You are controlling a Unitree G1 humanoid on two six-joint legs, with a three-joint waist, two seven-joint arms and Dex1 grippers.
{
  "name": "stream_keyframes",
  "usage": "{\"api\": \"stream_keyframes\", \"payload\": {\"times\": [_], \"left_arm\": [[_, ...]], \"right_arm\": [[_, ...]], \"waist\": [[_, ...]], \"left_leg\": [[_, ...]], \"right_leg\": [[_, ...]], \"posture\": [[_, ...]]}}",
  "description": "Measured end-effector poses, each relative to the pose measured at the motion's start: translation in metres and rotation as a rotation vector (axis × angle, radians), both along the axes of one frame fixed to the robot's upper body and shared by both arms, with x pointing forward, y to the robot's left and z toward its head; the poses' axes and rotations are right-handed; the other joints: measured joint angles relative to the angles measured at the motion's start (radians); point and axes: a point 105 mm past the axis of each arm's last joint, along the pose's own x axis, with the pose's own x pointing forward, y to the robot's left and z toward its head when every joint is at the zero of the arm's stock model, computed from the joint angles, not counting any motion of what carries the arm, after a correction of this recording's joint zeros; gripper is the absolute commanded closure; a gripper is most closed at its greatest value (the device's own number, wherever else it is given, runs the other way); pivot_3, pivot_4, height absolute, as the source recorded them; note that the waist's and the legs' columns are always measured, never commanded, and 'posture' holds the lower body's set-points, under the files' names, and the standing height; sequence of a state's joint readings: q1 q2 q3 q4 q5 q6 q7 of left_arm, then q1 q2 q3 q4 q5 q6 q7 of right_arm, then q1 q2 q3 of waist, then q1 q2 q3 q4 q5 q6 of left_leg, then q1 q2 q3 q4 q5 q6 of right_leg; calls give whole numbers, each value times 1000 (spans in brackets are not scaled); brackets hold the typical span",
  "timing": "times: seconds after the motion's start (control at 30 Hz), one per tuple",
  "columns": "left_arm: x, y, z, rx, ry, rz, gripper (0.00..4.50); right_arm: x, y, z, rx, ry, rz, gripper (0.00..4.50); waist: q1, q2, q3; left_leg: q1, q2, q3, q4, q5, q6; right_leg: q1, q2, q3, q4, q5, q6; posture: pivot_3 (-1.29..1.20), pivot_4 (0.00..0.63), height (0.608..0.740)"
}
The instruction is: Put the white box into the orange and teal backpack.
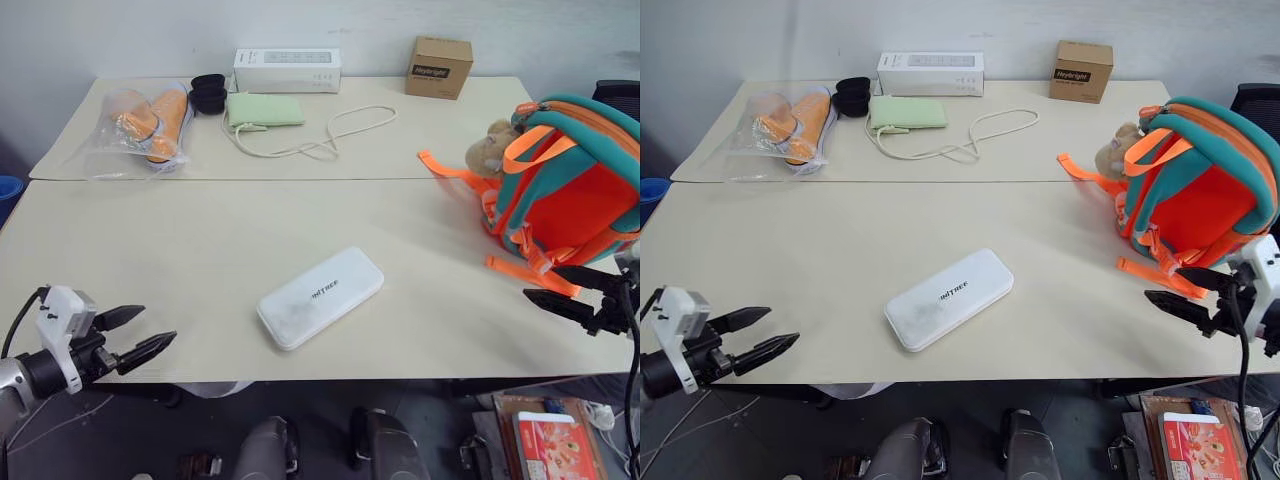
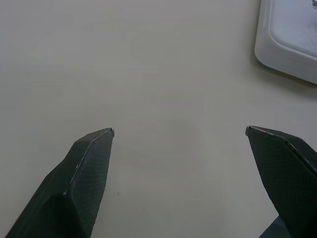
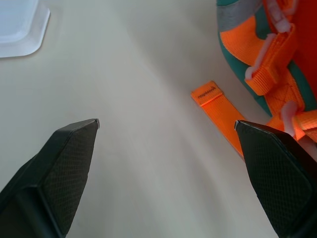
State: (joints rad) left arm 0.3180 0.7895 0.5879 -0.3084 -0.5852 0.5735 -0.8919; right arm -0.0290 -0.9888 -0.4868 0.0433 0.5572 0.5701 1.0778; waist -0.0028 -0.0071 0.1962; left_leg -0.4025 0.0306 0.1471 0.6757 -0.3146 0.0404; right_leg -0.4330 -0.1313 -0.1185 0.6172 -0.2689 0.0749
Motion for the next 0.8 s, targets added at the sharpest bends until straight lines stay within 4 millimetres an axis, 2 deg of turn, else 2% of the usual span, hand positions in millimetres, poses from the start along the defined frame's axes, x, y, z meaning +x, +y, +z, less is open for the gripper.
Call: {"api": "stream_keyframes", "payload": {"times": [0.07, 0.17, 0.23, 0.3, 0.43, 0.47, 0.63, 0.8], "left_arm": [[-2, -12, -4, 0, 17, -67, 614], [-8, -44, -10, 31, 51, -243, 1539], [-10, -56, -14, 52, 64, -312, 2186], [-1, -68, -17, 72, 58, -367, 2800], [20, -99, -15, 96, 11, -500, 4115], [24, -104, -15, 101, 4, -519, 4457], [40, -125, -13, 98, -20, -586, 4484], [55, -125, -16, 135, -14, -569, 4484]], "right_arm": [[2, 9, -2, -15, 7, 35, 633], [8, 33, -2, -46, 4, 127, 1636], [10, 43, -4, -59, 9, 170, 2373], [16, 53, -8, -80, 18, 200, 3073], [33, 85, -11, -120, -11, 311, 4488], [36, 88, -13, -135, -11, 322, 4500], [56, 109, -18, -145, -26, 367, 4500], [76, 137, -29, -151, -37, 384, 4500]], "waist": [[0, 0, 0], [-1, 0, 0], [0, 0, 0], [0, 1, 0], [1, 1, 0], [1, 1, 0], [-2, 1, 0], [-4, 1, 0]], "left_leg": [[0, 0, 0, 0, 0, 0], [0, 0, 0, 0, 0, 0], [0, 0, 0, -2, 3, -5], [0, -1, 1, -2, 4, -6], [0, -1, 1, -2, 6, -5], [-1, -1, 1, -2, 6, -6], [-2, -1, 3, -1, 9, 0], [-2, -1, 3, 2, 10, 0]], "right_leg": [[0, 0, 0, 0, 0, 0], [0, 0, 0, 0, 0, 0], [-1, 0, 0, 0, 0, 0], [-1, 0, 0, 0, 0, 0], [-1, 1, -1, 0, 1, 0], [-1, 1, -1, 0, 1, 0], [-1, 2, -2, 0, 2, 1], [-2, 3, -3, 4, 2, 1]], "posture": [[0, 150, 740], [0, 150, 740], [0, 150, 740], [0, 150, 740], [0, 150, 740], [0, 150, 740], [0, 150, 740], [0, 150, 740]]}}
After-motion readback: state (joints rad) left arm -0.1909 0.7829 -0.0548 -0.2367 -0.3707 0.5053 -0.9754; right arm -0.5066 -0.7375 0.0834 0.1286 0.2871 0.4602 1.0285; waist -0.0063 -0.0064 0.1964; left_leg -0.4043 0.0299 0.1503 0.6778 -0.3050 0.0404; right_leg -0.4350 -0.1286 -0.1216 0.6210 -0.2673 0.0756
